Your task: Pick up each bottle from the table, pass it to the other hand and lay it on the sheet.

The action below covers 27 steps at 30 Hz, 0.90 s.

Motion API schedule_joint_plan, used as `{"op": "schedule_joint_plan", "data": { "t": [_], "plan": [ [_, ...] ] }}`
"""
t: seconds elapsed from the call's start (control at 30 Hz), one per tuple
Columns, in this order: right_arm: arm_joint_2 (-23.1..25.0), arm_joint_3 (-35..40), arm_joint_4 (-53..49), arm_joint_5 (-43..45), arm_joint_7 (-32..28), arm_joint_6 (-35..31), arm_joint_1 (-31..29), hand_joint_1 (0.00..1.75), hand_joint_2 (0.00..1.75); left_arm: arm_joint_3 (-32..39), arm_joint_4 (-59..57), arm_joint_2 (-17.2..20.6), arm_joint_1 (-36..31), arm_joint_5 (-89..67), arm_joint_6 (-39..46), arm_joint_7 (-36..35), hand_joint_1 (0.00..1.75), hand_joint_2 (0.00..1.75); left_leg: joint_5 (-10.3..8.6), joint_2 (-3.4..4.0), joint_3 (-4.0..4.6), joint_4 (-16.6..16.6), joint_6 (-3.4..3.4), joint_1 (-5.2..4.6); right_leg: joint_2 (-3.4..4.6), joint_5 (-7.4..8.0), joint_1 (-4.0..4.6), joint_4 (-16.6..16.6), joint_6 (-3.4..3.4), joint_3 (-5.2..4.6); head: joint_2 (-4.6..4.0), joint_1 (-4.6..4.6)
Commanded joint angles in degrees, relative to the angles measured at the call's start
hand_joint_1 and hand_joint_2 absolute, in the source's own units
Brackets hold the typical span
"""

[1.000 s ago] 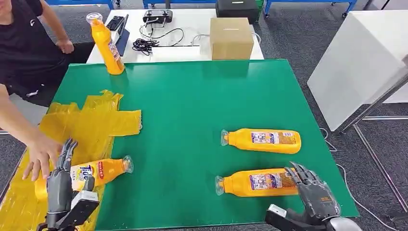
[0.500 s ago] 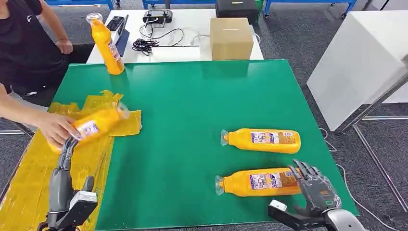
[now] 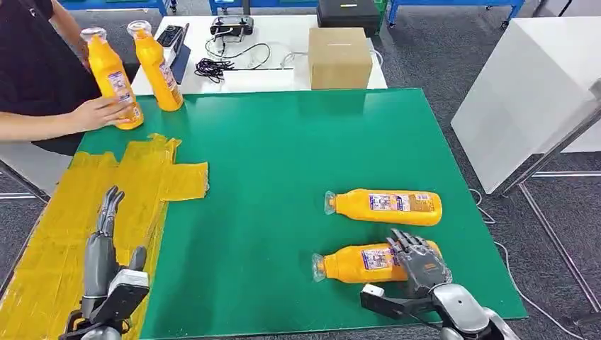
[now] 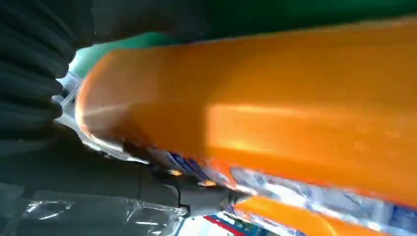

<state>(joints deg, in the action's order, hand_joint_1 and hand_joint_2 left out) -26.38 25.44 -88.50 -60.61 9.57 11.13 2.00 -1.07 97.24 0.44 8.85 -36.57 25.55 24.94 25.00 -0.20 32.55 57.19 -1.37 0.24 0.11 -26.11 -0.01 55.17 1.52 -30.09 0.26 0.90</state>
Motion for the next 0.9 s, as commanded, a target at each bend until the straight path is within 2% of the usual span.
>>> {"op": "schedule_joint_plan", "data": {
  "t": [0.03, 0.1, 0.33, 0.47, 0.5, 0.53, 0.57, 0.63, 0.67, 0.7, 0.77, 0.8, 0.83, 0.9],
  "plan": [
    [-4.8, 7.3, 5.5, 6.8, -1.3, 4.4, 0.5, 1.75, 1.75, -1.6, -5.1, 2.0, -2.8, 3.2, -0.2, 1.5, 0.0, 0.0, -0.03, -0.2, -0.16, -0.1, -0.01, 0.02, -0.22, 0.01, 0.02, -0.2, 0.0, 0.23, 0.0, 0.02],
    [-6.2, 6.1, 3.5, 11.9, -0.8, 3.2, 2.4, 1.75, 1.75, -1.7, -5.8, 1.9, -2.7, 5.5, -2.5, 1.0, 0.0, 0.0, -0.05, -0.24, -0.16, -0.1, 0.0, 0.02, -0.27, 0.02, 0.01, -0.2, 0.0, 0.24, 0.0, 0.02],
    [-7.1, 6.5, 2.7, 12.7, -0.4, 2.9, 2.8, 1.75, 1.75, -1.6, -6.0, 1.8, -2.2, 5.5, -2.4, 1.4, 0.0, 0.0, 0.03, -0.28, -0.36, -0.1, -0.02, 0.01, -0.24, -0.05, -0.01, -0.2, 0.0, 0.44, 0.0, 0.0],
    [-3.0, 2.5, -1.6, 19.6, -1.6, -3.7, 3.8, 1.75, 1.75, -0.2, -3.9, 0.0, -1.0, 19.5, -16.7, 0.4, 0.0, 0.0, 0.04, -0.22, -0.3, 0.0, -0.03, 0.03, -0.18, -0.04, 0.02, -0.1, -0.02, 0.37, 0.0, 0.0],
    [0.2, -0.6, -4.8, 23.7, -5.7, -8.1, 4.7, 1.75, 1.75, 0.9, -3.4, -1.1, 0.3, 27.8, -24.5, 0.3, 0.0, 0.0, 0.03, -0.26, -0.29, -0.1, 0.0, 0.05, -0.23, -0.03, 0.04, -0.2, -0.02, 0.39, 0.0, 0.0],
    [2.5, -2.0, -7.3, 25.9, -8.6, -10.3, 4.8, 1.75, 1.75, 1.2, -3.2, -1.8, 1.1, 31.9, -28.6, -0.2, 0.0, 1.75, 0.05, -0.17, -0.27, -0.1, -0.01, 0.03, -0.14, -0.03, 0.02, -0.2, -0.02, 0.34, 0.0, 0.02],
    [6.0, -3.7, -10.5, 29.3, -13.3, -12.5, 4.0, 1.75, 1.75, 1.8, -2.8, -3.0, 2.3, 38.0, -33.8, 0.3, 0.0, 1.75, 0.05, -0.16, -0.25, -0.1, -0.02, 0.0, -0.1, -0.03, -0.01, -0.1, -0.02, 0.31, 0.0, 0.0],
    [10.2, -4.9, -13.4, 34.5, -16.6, -13.4, 0.7, 1.75, 1.75, 0.9, -2.4, -4.7, 3.5, 43.4, -38.4, 1.1, 0.0, 1.75, 0.12, 0.2, -0.18, -0.1, 0.06, 0.01, 0.24, -0.01, 0.01, -0.1, -0.06, 0.22, 0.0, 0.02],
    [11.8, -5.1, -14.2, 36.9, -18.1, -13.5, -1.3, 1.75, 1.75, 0.0, -2.4, -5.6, 3.9, 46.7, -40.8, 1.2, 0.0, 1.75, 0.1, 0.31, -0.06, 0.0, -0.01, 0.01, 0.35, 0.05, 0.01, 0.0, -0.01, 0.64, 0.0, 0.02],
    [13.7, -5.2, -14.8, 39.7, -19.4, -13.7, -3.7, 1.75, 1.75, -1.7, -2.2, -6.4, 4.1, 48.8, -42.6, 1.3, 0.0, 1.75, 0.12, 0.48, -0.01, 0.0, 0.02, -0.05, 0.49, 0.06, -0.04, 0.1, 0.0, 0.54, 0.0, 0.0],
    [16.1, -5.2, -15.4, 43.2, -21.2, -14.4, -5.8, 1.75, 1.75, -4.7, -2.2, -7.1, 3.7, 47.7, -41.1, 2.3, 0.0, 1.75, 0.05, 0.39, 0.06, 0.0, 0.02, -0.04, 0.46, 0.08, -0.01, 0.1, 0.0, 0.49, 0.0, -0.02],
    [16.2, -5.0, -15.5, 43.3, -21.0, -14.5, -6.0, 1.75, 1.75, -5.2, -2.2, -7.2, 3.5, 47.6, -40.5, 2.3, 0.0, 1.75, 0.12, 0.58, -0.02, 0.0, 0.1, -0.01, 0.62, 0.05, 0.01, 0.1, -0.03, 0.5, 0.0, -0.07],
    [16.0, -4.8, -15.5, 43.3, -20.9, -14.6, -5.9, 1.75, 1.75, -5.7, -2.3, -7.2, 3.2, 47.6, -40.0, 2.3, 0.0, 1.75, 0.0, 0.13, 0.06, 0.0, 0.0, -0.02, 0.19, 0.05, -0.01, 0.1, 0.02, 0.51, 0.0, -0.02],
    [18.0, -4.8, -15.9, 47.4, -24.0, -16.1, -6.5, 1.75, 1.75, -8.6, -3.1, -6.5, 2.0, 47.2, -37.9, 2.4, 0.0, 1.75, -0.06, -0.04, 0.07, 0.0, 0.0, 0.01, 0.0, 0.02, 0.01, 0.0, 0.01, 0.52, 0.0, 0.0]
  ]
}}
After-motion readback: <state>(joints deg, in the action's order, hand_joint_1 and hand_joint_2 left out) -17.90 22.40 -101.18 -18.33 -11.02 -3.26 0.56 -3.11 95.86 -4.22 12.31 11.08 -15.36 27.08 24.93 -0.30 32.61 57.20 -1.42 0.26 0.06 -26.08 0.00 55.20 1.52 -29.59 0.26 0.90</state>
